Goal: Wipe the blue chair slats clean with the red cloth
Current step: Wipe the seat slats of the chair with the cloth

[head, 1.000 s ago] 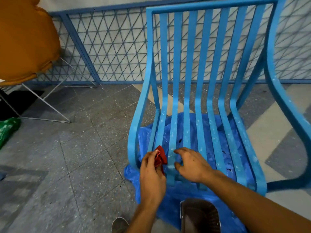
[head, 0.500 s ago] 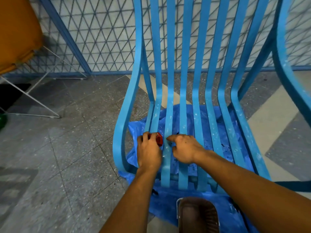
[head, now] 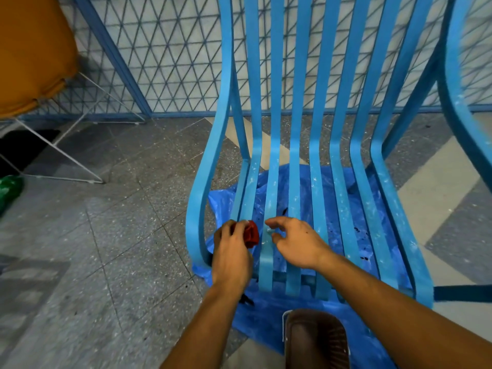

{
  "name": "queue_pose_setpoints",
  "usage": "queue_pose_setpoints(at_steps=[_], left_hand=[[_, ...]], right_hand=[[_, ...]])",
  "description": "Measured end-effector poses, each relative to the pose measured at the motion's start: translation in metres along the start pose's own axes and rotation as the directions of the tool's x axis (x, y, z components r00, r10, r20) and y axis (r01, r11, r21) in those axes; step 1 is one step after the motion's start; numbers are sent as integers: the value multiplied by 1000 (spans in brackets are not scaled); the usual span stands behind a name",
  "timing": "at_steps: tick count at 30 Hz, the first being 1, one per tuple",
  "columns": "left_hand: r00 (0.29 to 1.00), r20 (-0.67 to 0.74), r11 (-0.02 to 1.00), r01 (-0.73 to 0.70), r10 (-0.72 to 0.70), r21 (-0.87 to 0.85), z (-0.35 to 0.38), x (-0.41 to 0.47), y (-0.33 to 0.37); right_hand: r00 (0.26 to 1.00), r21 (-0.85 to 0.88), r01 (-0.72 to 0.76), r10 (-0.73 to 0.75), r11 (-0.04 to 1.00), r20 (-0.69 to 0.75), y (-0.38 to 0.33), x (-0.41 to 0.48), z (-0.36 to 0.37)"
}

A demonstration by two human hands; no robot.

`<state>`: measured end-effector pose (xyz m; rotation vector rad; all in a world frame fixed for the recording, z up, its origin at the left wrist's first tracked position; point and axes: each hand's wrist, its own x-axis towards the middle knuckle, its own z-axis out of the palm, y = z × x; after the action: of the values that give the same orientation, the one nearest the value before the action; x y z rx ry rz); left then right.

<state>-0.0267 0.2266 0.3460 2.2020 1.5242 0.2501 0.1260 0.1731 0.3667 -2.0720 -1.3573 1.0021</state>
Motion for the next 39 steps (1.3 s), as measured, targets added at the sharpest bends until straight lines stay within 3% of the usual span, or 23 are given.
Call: queue_pose_setpoints(at_steps=[6,9,12,15,19,21,25,28,32,36,39], left_hand=[[999,32,987,-12,8,158,10,-28,-10],[995,95,980,-38,20,193,5,-59,-16],[996,63,989,-77,70,128,7,-70,-16],[999,-45,999,-1,2,32,11,-57,-10],[1000,5,999,-17,17,48,14,-49,7],[1000,-6,999,-30,30,-37,9,-41,14],[973,-182,957,89,-144,-277,-7,-2,20],[933,-236,920,181,-273,-347,-7,33,26],[918,-217,914,258,-333,-313,10,75,30],[964,-198,984,168,-175,-53,27,87,29],[984,-167,997,71,-66,26,31,74,19]], right_hand=[[996,225,-42,58,973,-66,5,-17,3],[996,229,-42,59,973,-68,9,-27,3],[999,110,-20,25,994,-48,14,-31,4],[999,-35,18,-20,999,-49,17,-29,3],[995,-264,60,-77,963,-56,16,-15,-11],[994,-369,81,-103,926,-41,16,-5,-20],[993,-488,112,-115,866,24,15,22,-32],[993,-536,113,-82,836,81,14,41,-34],[996,-516,68,-27,854,86,9,61,-31],[992,-604,114,-57,788,113,8,78,-32],[987,-642,128,-33,756,158,13,88,-32]])
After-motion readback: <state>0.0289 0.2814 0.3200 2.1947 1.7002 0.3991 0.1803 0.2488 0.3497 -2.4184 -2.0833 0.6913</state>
